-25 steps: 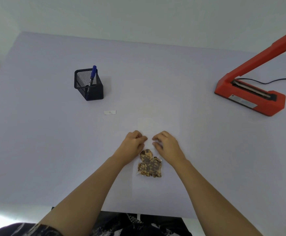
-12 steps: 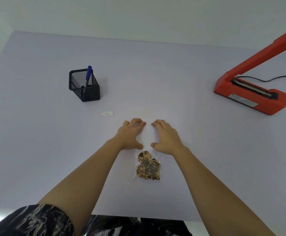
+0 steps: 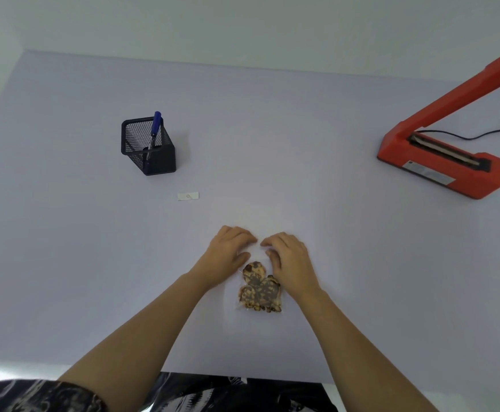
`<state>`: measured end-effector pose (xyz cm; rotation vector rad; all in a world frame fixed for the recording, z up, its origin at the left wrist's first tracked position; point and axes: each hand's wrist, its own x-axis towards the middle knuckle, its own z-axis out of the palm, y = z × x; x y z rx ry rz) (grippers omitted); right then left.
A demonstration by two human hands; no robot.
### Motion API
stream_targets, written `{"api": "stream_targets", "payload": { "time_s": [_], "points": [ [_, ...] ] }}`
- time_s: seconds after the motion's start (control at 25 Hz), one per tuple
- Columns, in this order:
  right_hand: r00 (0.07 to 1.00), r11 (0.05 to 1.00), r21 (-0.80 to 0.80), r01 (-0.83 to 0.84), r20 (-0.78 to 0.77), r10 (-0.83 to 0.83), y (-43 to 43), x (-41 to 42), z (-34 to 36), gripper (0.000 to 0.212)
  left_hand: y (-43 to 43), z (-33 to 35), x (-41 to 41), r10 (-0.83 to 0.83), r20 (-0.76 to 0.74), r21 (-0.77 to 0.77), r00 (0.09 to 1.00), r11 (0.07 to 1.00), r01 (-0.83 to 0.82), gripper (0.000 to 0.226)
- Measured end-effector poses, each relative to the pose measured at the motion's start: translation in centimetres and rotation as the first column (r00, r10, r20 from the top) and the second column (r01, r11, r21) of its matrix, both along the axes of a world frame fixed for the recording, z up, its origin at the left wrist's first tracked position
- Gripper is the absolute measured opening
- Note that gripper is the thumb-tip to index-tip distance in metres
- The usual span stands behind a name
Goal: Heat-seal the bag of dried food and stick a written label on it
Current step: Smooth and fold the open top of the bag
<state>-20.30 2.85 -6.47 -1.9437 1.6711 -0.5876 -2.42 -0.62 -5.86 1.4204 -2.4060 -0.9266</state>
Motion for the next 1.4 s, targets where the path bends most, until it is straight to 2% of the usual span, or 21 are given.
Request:
{"api": "stream_targets", "payload": {
  "time_s": [0.12, 0.28, 0.56, 0.84, 0.96, 1.04, 1.24, 1.32, 1.4],
  "points": [
    [1.0, 1.0, 0.0, -0.005, -0.02, 0.005, 0.0, 0.0, -0.4, 0.022, 0.5, -0.5, 0.2, -0.02, -0.005, -0.036, 1.0, 0.999, 0.019, 0.028],
    [0.996, 0.997, 0.039, -0.059, -0.057, 0.062, -0.6, -0.5, -0.8, 0.029, -0.5, 0.2, 0.0, -0.058, 0.076, 0.023, 0.995, 0.998, 0.057, 0.047],
    [0.982, 0.967, 0.229, -0.109, -0.126, 0.14, -2.5, -0.7, 1.0, 0.057, -3.1, 2.0, -0.4, -0.158, 0.225, 0.146, 0.962, 0.981, 0.127, 0.075],
    [0.975, 0.931, 0.355, -0.09, -0.158, 0.154, -4.2, -1.6, 1.4, 0.08, -4.2, 2.2, -0.7, -0.146, 0.277, 0.173, 0.95, 0.98, 0.1, 0.094],
    [0.99, 0.956, 0.284, -0.074, -0.092, 0.104, -3.4, -2.1, 0.9, 0.076, -4.0, 1.7, -0.4, -0.124, 0.25, 0.148, 0.96, 0.985, 0.089, 0.094],
    [0.995, 0.972, 0.223, -0.072, -0.051, 0.085, -2.8, -2.3, 0.7, 0.063, -3.6, 1.4, 0.0, -0.1, 0.188, 0.103, 0.977, 0.991, 0.081, 0.086],
    [0.989, 0.983, 0.131, -0.129, -0.061, 0.138, -1.8, -1.6, 0.5, 0.014, -1.4, 0.4, 0.5, -0.186, 0.047, -0.137, 0.981, 0.972, 0.191, 0.028],
    [0.988, 0.984, 0.112, -0.137, -0.054, 0.144, -1.5, -1.6, 0.2, 0.01, -1.0, 0.2, 0.7, -0.186, 0.02, -0.139, 0.982, 0.972, 0.187, 0.02],
    [0.988, 0.984, 0.109, -0.14, -0.045, 0.146, -1.5, -1.7, -0.1, 0.015, -1.1, 0.1, 0.7, -0.175, 0.033, -0.125, 0.984, 0.976, 0.178, 0.024]
  ]
}}
